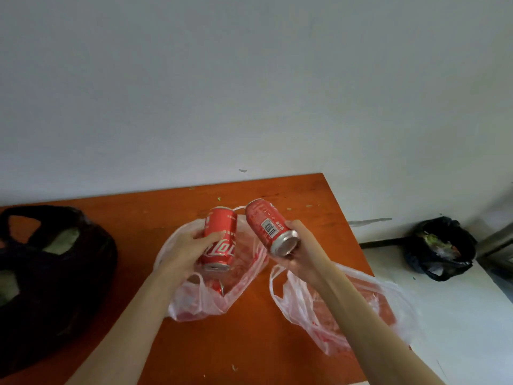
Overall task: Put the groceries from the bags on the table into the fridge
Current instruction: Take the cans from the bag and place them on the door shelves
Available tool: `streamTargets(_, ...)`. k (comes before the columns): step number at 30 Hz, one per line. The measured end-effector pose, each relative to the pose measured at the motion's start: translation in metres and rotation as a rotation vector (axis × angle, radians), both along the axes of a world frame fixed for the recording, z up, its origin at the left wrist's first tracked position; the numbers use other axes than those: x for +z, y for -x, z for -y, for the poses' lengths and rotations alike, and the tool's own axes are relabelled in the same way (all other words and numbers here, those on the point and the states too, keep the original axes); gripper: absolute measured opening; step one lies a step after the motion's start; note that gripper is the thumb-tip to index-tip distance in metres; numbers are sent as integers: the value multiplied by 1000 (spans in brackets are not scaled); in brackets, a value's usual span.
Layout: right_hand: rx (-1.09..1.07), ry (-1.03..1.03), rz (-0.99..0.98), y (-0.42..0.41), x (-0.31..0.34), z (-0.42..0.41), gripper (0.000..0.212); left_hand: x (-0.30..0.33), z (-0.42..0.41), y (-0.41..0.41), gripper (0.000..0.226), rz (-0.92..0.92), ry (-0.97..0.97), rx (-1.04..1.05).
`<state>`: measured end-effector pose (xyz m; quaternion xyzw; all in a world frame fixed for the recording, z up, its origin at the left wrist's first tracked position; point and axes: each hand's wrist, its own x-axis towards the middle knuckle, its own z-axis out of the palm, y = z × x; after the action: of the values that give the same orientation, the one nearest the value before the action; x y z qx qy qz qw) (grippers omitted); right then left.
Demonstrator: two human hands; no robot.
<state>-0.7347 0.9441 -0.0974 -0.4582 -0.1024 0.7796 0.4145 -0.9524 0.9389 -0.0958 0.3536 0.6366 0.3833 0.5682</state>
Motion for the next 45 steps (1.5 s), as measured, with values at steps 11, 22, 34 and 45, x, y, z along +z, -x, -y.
streamTargets(11, -109, -314, -53, -77, 42, 66, 82, 45, 15, -69, 62, 590, 123, -143)
streamTargets(22, -624, -390, 167, -122, 61, 230, 94, 63, 70, -177, 107, 608, 184, -806)
streamTargets(34, -1197, -305, 518, -174, 114, 486, 55, 113, 272, -314, 87, 604, 181, -1341)
streamTargets(45, -1359, -338, 922, -256, 207, 724, 16, 200, 509, -443, 47, 697, -27, -1446)
